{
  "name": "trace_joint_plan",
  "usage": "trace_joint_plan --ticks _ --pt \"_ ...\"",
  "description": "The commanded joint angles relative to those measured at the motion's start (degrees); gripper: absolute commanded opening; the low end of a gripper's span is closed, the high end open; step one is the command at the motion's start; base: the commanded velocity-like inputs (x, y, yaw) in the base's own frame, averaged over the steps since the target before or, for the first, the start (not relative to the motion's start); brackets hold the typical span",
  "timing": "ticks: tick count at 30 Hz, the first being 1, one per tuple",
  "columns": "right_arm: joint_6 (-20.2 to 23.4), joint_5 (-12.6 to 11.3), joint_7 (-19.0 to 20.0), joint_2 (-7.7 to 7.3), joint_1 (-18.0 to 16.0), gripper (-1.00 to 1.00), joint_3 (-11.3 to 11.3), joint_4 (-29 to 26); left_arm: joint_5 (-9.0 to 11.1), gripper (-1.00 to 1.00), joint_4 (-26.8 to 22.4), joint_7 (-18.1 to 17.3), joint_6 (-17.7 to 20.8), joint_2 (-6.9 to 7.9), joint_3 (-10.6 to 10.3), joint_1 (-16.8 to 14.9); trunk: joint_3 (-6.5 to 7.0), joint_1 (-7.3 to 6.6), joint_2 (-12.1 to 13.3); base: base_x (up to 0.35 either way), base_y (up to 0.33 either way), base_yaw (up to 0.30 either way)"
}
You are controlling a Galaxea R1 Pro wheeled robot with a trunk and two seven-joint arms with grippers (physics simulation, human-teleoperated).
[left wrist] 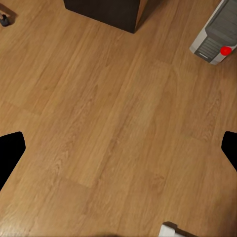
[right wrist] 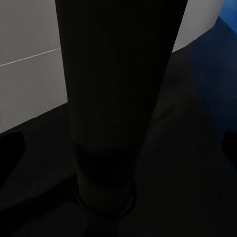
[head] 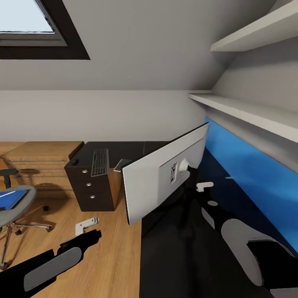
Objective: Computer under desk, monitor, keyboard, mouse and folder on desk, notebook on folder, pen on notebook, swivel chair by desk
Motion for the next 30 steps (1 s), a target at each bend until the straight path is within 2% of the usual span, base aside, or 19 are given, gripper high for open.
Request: trace_joint_plan --ticks 1,4,12,21,30 --pt "-0.3 0.1 -0.1 -0.03 -0.1 1.0 0.4 0.1 0.1 1.0 -0.1 0.2 0.2 0.03 -0.1 -0.1 -0.07 0.01 -0.1 0.0 0.0 0.0" --pt "-2.9 0.2 -0.2 0.05 -0.1 1.0 0.4 -0.1 0.1 1.0 -0.1 0.3 0.2 0.02 -0.2 -0.1 -0.07 0.01 -0.1 0.0 0.0 0.0" --pt "-4.6 0.3 -0.3 0.0 -0.1 1.0 0.4 -0.3 0.2 1.0 0.2 0.2 0.1 -0.08 -0.3 -0.1 -0.07 0.01 -0.1 0.0 0.0 0.0" --pt "-6.8 0.3 -0.3 -0.09 -0.1 1.0 0.4 -0.4 0.2 1.0 1.3 0.2 0.1 -1.59 -0.4 -0.1 -0.07 0.01 -0.1 0.0 0.0 0.0" --pt "-7.7 0.4 -0.3 -0.13 -0.1 1.0 0.4 -0.4 0.2 1.0 1.5 0.3 0.1 -2.19 -0.3 -0.1 -0.07 0.01 -0.1 0.0 0.0 0.0"
